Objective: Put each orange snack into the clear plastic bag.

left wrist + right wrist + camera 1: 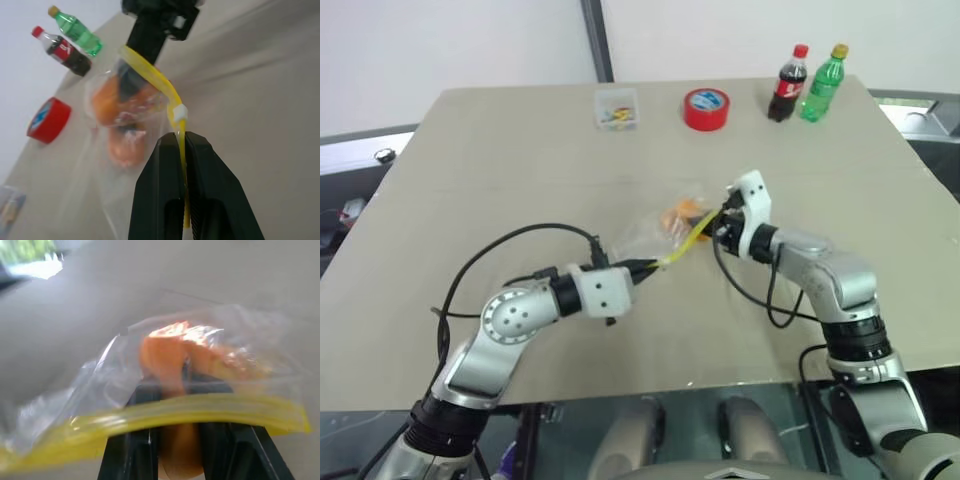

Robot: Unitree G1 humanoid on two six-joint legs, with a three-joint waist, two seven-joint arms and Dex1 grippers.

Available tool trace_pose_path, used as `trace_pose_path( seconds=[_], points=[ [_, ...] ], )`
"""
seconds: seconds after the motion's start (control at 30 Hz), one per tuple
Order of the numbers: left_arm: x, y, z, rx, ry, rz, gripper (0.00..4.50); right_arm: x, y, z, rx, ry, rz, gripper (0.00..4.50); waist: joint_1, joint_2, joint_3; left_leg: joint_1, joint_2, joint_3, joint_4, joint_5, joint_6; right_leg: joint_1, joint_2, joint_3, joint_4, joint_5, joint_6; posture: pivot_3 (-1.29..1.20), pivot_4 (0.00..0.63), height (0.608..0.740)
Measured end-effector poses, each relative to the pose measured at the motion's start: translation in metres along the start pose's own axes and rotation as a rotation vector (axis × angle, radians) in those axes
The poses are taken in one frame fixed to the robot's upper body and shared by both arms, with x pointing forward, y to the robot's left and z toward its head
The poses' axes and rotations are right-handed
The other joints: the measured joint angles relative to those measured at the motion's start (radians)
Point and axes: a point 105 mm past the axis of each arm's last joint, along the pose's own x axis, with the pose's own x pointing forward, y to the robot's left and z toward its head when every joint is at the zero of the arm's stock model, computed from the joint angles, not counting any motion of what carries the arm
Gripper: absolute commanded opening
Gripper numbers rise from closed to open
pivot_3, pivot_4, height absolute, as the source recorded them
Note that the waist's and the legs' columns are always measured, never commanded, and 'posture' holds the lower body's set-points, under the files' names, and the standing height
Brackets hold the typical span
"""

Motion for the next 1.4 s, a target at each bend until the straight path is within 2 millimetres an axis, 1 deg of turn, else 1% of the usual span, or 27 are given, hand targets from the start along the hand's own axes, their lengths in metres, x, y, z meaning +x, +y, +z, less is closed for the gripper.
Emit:
trace_pose_path(
  seconds=[0.07,0.2,0.3,0.37,0.4,0.43,0.5,0.53,0.63,0.67,0.73,0.8,0.83,0.9,0.97,1.0,1.03,1.07,1.13,1.2,1.27,1.33,1.4],
  points=[
    [0.000,0.000,-0.001,0.002,0.004,-0.001,0.00,0.000,0.003,-0.004,0.031,0.027,0.018,1.01,0.000,0.000,0.000,0.000,0.000,0.000,0.000,0.000,0.000,0.000,0.000,0.000,0.000,0.000,0.000,0.00,0.150,0.740],
    [0.000,0.001,-0.001,0.002,0.008,0.009,0.00,-0.002,0.001,-0.018,-0.105,0.113,-0.001,1.01,-0.003,0.001,0.000,0.000,0.000,0.000,0.000,0.000,0.000,0.000,0.000,0.000,0.000,0.000,0.000,0.00,0.150,0.740],
    [0.001,0.002,-0.001,-0.009,0.006,0.025,0.00,0.001,0.012,-0.020,-0.095,0.097,0.046,1.01,-0.011,0.001,0.000,0.000,0.000,0.000,0.000,0.000,0.001,0.000,0.000,0.000,0.001,0.000,0.000,0.00,0.150,0.740],
    [0.002,0.003,-0.001,-0.008,0.007,0.040,0.00,0.006,0.031,-0.012,-0.028,0.043,0.126,1.01,-0.017,0.001,0.000,0.000,0.000,0.000,0.000,0.000,0.001,0.000,0.000,0.000,0.001,0.000,0.000,0.00,0.150,0.740],
    [0.002,0.003,-0.001,-0.008,0.007,0.043,0.00,0.007,0.036,-0.009,0.006,0.021,0.144,1.01,-0.019,0.001,0.000,0.000,0.000,0.000,0.000,0.000,0.001,0.000,0.001,0.000,0.001,0.000,0.000,0.00,0.150,0.740],
    [0.003,0.004,-0.001,-0.008,0.005,0.051,0.00,0.008,0.040,-0.004,0.091,-0.015,0.162,1.01,-0.020,0.001,0.000,0.000,0.000,0.000,0.000,0.000,0.001,0.000,0.000,0.000,0.001,0.000,0.000,0.00,0.150,0.740],
    [0.003,0.005,0.000,-0.007,0.003,0.060,0.00,0.007,0.039,0.005,0.196,-0.063,0.155,1.01,-0.020,0.001,0.000,0.000,0.000,0.000,0.000,0.000,0.001,0.000,0.000,0.000,0.001,0.000,0.000,0.00,0.150,0.740],
    [0.003,0.006,0.000,-0.008,0.003,0.064,0.00,0.005,0.032,0.010,0.271,-0.091,0.123,1.01,-0.018,0.001,0.000,0.000,0.000,0.000,0.000,0.000,0.001,0.000,0.000,0.000,0.001,0.000,0.000,0.00,0.150,0.740],
    [0.004,0.006,0.000,-0.016,-0.001,0.072,0.00,0.004,0.028,0.008,0.322,-0.080,0.089,1.01,-0.018,0.001,0.001,0.000,0.000,0.000,0.000,0.000,0.001,0.000,0.000,0.000,0.001,0.000,0.000,0.00,0.150,0.740],
    [0.004,0.006,0.000,-0.019,-0.003,0.075,0.00,0.004,0.028,0.006,0.309,-0.067,0.082,1.01,-0.020,0.001,0.001,0.000,0.000,0.000,0.000,0.000,0.001,0.000,0.000,0.000,0.001,0.000,0.000,0.00,0.150,0.740],
    [0.005,0.006,0.000,-0.026,-0.006,0.084,0.00,0.007,0.029,-0.006,0.188,0.005,0.052,1.01,-0.025,0.002,0.000,0.000,0.000,0.000,0.000,0.000,0.001,-0.001,0.000,0.000,0.001,0.000,0.000,0.00,0.150,0.740],
    [0.005,0.007,0.000,-0.032,-0.005,0.094,0.00,0.013,0.035,-0.019,0.116,0.038,0.047,1.01,-0.030,0.002,0.000,0.000,0.000,0.001,0.000,0.000,0.001,-0.001,0.000,0.000,0.001,0.000,0.000,0.00,0.150,0.740],
    [0.006,0.007,0.000,-0.039,-0.004,0.100,0.00,0.017,0.038,-0.022,0.043,0.048,0.049,1.01,-0.033,0.002,0.001,0.000,0.000,0.001,-0.001,0.000,0.001,-0.002,0.001,0.001,0.002,0.000,0.000,0.00,0.150,0.740],
    [0.006,0.008,-0.001,-0.044,-0.002,0.105,0.00,0.023,0.047,-0.024,-0.045,0.042,0.076,1.01,-0.032,0.002,0.001,0.000,0.000,0.001,0.000,0.000,0.000,-0.002,0.001,0.001,0.002,0.000,0.000,0.00,0.150,0.740],
    [0.006,0.008,-0.002,-0.050,0.001,0.112,0.00,0.026,0.049,-0.022,-0.112,0.026,0.084,1.01,-0.029,0.002,0.001,0.000,0.000,0.001,0.000,0.000,0.000,-0.001,0.001,0.001,0.002,0.000,0.000,0.00,0.150,0.740],
    [0.005,0.009,-0.003,-0.059,0.006,0.116,0.00,0.028,0.050,-0.021,-0.181,0.023,0.092,1.62,-0.029,0.002,0.001,0.000,0.000,0.001,0.000,0.000,0.000,-0.001,0.000,0.001,0.001,0.000,0.000,0.00,0.150,0.740],
    [0.005,0.010,-0.003,-0.065,0.006,0.120,0.00,0.028,0.048,-0.020,-0.217,0.017,0.086,1.89,-0.028,0.002,0.001,0.000,0.000,0.001,0.001,0.000,0.000,-0.001,0.000,0.000,0.001,0.000,0.000,0.00,0.150,0.740],
    [0.004,0.011,-0.003,-0.076,0.004,0.130,0.00,0.029,0.046,-0.018,-0.259,0.005,0.079,2.44,-0.027,0.002,0.001,0.000,0.000,0.000,0.001,0.000,0.000,-0.001,0.000,0.000,0.001,0.000,0.000,0.00,0.150,0.740],
    [0.003,0.014,-0.004,-0.100,0.004,0.150,0.00,0.028,0.043,-0.015,-0.329,-0.015,0.068,3.27,-0.026,0.002,0.001,0.000,0.000,0.000,0.001,0.000,0.000,-0.001,0.000,0.000,0.001,0.000,0.000,0.00,0.150,0.740],
    [0.003,0.016,-0.005,-0.147,-0.007,0.173,0.00,0.024,0.039,-0.010,-0.400,-0.036,0.071,3.27,-0.026,0.002,0.001,0.000,0.000,0.000,0.000,0.000,0.000,-0.001,0.000,0.000,0.001,0.000,0.000,0.00,0.150,0.740],
    [0.004,0.020,-0.008,-0.219,-0.009,0.209,0.00,0.014,0.040,-0.006,-0.481,-0.050,0.114,3.27,-0.025,0.002,0.001,0.000,0.000,0.000,0.001,0.000,0.000,-0.001,0.000,0.000,0.001,0.000,0.000,0.00,0.150,0.740],
    [-0.002,0.029,-0.018,-0.265,0.024,0.259,0.00,0.002,0.040,-0.004,-0.550,-0.051,0.152,3.27,-0.025,0.002,0.001,0.000,0.000,0.000,0.001,0.000,0.000,-0.001,0.001,-0.001,0.001,0.000,0.000,0.00,0.150,0.740],
    [-0.002,0.041,-0.017,-0.303,0.009,0.310,0.00,-0.009,0.041,-0.007,-0.606,-0.033,0.192,3.27,-0.023,0.001,0.001,0.000,0.000,0.000,0.001,0.000,0.000,0.000,0.000,-0.001,0.001,0.000,0.000,0.00,0.150,0.740]
  ],
)
